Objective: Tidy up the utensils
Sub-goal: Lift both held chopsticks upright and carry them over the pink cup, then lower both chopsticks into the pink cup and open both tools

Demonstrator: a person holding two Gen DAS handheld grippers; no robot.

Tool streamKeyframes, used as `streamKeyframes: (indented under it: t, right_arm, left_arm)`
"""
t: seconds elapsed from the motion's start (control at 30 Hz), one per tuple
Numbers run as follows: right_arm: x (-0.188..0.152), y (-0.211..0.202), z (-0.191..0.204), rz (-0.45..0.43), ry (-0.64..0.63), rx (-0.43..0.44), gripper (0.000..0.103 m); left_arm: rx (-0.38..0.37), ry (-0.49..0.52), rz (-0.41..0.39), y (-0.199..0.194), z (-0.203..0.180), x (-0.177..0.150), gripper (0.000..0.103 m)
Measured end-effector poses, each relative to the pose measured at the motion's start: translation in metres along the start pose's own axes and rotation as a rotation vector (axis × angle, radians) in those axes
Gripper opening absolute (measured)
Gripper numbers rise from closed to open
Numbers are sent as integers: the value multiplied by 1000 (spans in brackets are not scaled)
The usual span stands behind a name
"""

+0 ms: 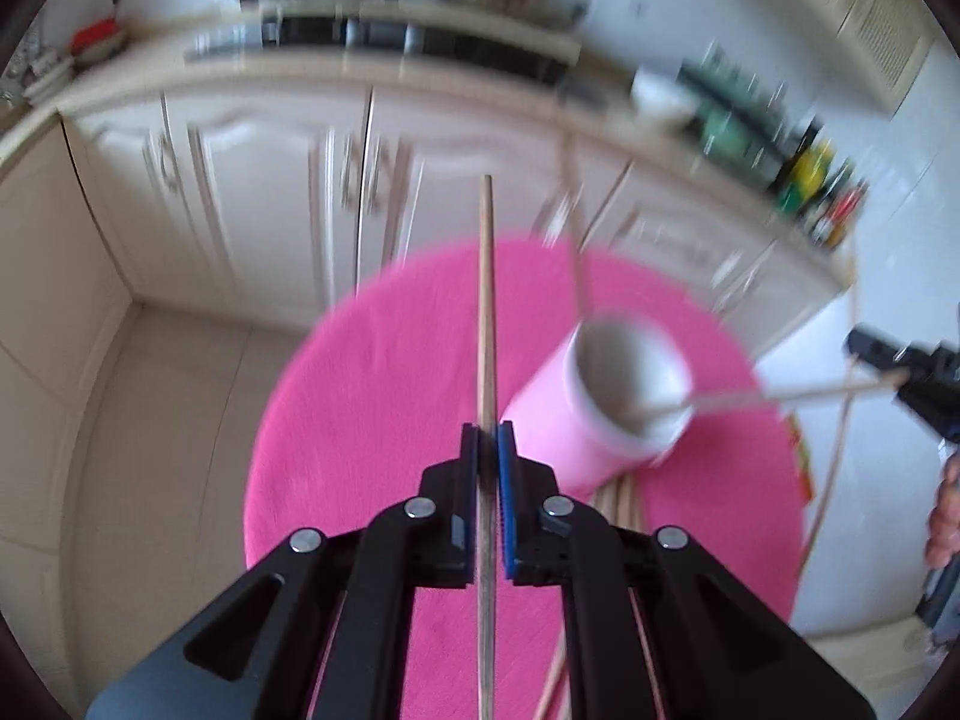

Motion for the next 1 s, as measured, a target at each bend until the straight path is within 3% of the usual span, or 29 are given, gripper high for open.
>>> streamKeyframes:
  t: [0.27,0.43,0.7,1.0]
  right_arm:
    - [34,-15,40,-74,-17,160,6]
    - [61,4,64,-124,-83,206,6]
    - [75,45,61,-180,-142,196,6]
    - [50,77,58,-224,-212,178,6]
  left_arm:
    - [-99,28,-339,-51,-31,61,6]
    - [-131,47,-425,-37,-56,86,6]
    - [-121,48,-440,7,-59,79,6]
    - [-96,70,-463,26,-59,69,7]
Point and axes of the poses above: each gripper's, at about its wrist camera, not at the fingertips, and y roughly the way its jaws point, z to its left, x to its top, the point moved 2 cm from there along y, roughly the way its jaws point, and after that the axes turned 3 degrees about -x, right-handed, at the moved point
